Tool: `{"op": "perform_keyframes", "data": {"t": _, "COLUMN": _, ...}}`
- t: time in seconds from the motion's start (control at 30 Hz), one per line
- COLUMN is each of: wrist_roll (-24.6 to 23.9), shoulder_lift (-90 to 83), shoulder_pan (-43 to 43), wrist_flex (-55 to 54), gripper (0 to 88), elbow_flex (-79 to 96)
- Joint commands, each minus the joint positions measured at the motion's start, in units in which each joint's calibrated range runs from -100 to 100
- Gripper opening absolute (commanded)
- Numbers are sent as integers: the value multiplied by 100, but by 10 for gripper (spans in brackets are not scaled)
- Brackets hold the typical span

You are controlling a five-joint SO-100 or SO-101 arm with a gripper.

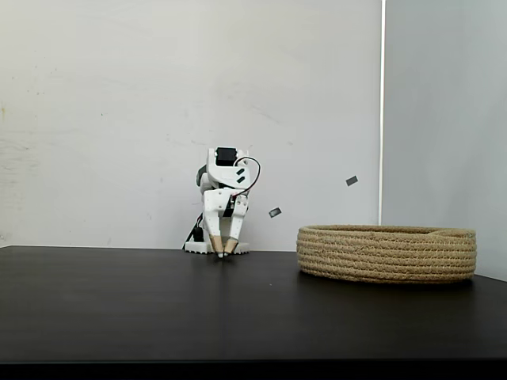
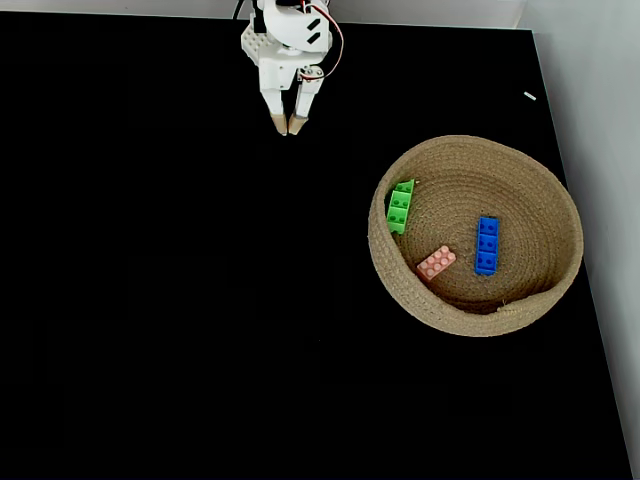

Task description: Place the lego blocks in the tray

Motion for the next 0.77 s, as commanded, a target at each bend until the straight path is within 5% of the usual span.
{"op": "perform_keyframes", "data": {"t": 0.0, "wrist_roll": -34, "shoulder_lift": -117, "shoulder_pan": -47, "wrist_flex": 8, "gripper": 0, "elbow_flex": 80}}
{"op": "perform_keyframes", "data": {"t": 0.27, "wrist_roll": -435, "shoulder_lift": -143, "shoulder_pan": -97, "wrist_flex": -1, "gripper": 17, "elbow_flex": 80}}
{"op": "perform_keyframes", "data": {"t": 0.73, "wrist_roll": -337, "shoulder_lift": -143, "shoulder_pan": -113, "wrist_flex": -1, "gripper": 21, "elbow_flex": 80}}
